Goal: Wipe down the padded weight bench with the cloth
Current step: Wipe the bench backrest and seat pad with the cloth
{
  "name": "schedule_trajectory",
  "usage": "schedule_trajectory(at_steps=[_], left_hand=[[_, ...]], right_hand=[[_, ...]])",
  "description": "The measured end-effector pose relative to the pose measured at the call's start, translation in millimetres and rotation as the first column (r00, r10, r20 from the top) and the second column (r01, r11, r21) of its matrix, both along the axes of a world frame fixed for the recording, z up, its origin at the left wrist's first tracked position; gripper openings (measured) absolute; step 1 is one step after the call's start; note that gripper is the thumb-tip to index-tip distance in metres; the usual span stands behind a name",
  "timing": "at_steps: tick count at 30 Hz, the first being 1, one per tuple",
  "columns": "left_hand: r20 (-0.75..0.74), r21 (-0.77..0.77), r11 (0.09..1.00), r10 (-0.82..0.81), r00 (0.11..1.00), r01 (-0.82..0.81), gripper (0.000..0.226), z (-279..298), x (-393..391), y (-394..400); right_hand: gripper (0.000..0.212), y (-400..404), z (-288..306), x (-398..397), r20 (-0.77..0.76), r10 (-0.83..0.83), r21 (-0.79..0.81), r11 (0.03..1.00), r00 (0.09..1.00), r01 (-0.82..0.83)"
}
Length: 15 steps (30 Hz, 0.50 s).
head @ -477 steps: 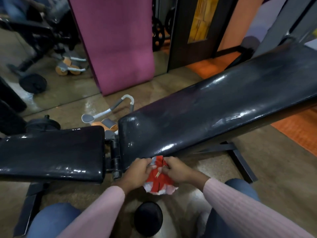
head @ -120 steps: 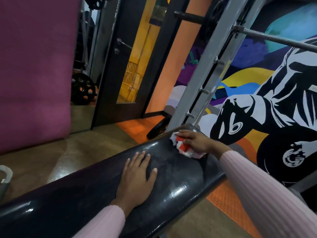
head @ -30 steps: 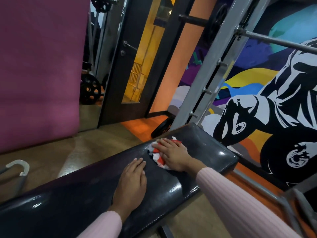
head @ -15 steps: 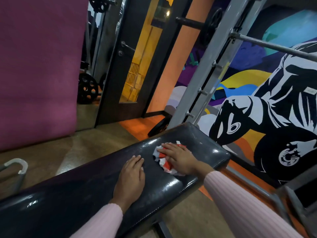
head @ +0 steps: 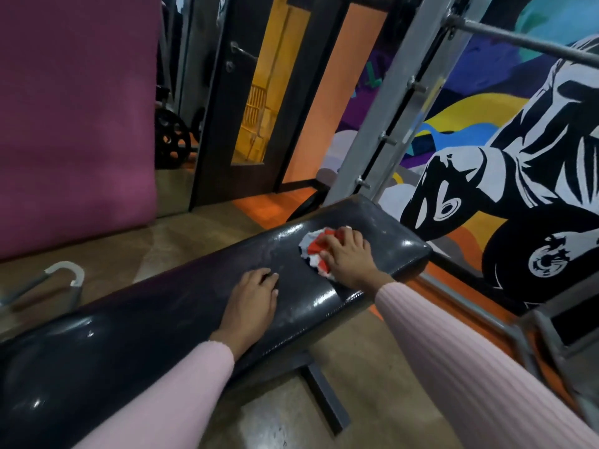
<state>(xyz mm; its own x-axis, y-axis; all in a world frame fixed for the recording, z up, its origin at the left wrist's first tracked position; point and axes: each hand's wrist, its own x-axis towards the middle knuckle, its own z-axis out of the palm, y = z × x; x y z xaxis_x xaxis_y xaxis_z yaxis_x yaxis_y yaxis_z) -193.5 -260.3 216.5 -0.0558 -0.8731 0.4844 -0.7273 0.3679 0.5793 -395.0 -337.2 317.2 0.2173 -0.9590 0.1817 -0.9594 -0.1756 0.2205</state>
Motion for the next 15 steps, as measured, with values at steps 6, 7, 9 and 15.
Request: schedule_trajectory(at_steps=[6,7,9,15], left_hand=[[0.038,0.05,0.999,0.018,0.999,-0.02,0.032,1.0,7.8,23.3],[0.049,0.075,0.997,0.008,0.999,-0.012,0.034,1.7,8.7,25.0],[0.051,0.144,0.989,-0.024,0.998,0.016,0.039,4.0,10.6,27.4],[0.071,0.274,0.962,-0.018,0.997,-0.002,0.053,19.7,7.6,22.7]], right_hand=[[0.04,31.1,-16.0,8.5,0.015,0.141,0.065,0.988,0.99,-0.142],[0.04,31.9,-9.9,-1.0,0.009,0.169,0.082,0.982,0.986,-0.169],[0.04,29.0,3.4,-23.3,-0.026,0.188,0.085,0.979,0.982,-0.185],[0.051,10.2,17.0,-11.7,-0.049,0.003,0.083,0.997,0.999,0.001]])
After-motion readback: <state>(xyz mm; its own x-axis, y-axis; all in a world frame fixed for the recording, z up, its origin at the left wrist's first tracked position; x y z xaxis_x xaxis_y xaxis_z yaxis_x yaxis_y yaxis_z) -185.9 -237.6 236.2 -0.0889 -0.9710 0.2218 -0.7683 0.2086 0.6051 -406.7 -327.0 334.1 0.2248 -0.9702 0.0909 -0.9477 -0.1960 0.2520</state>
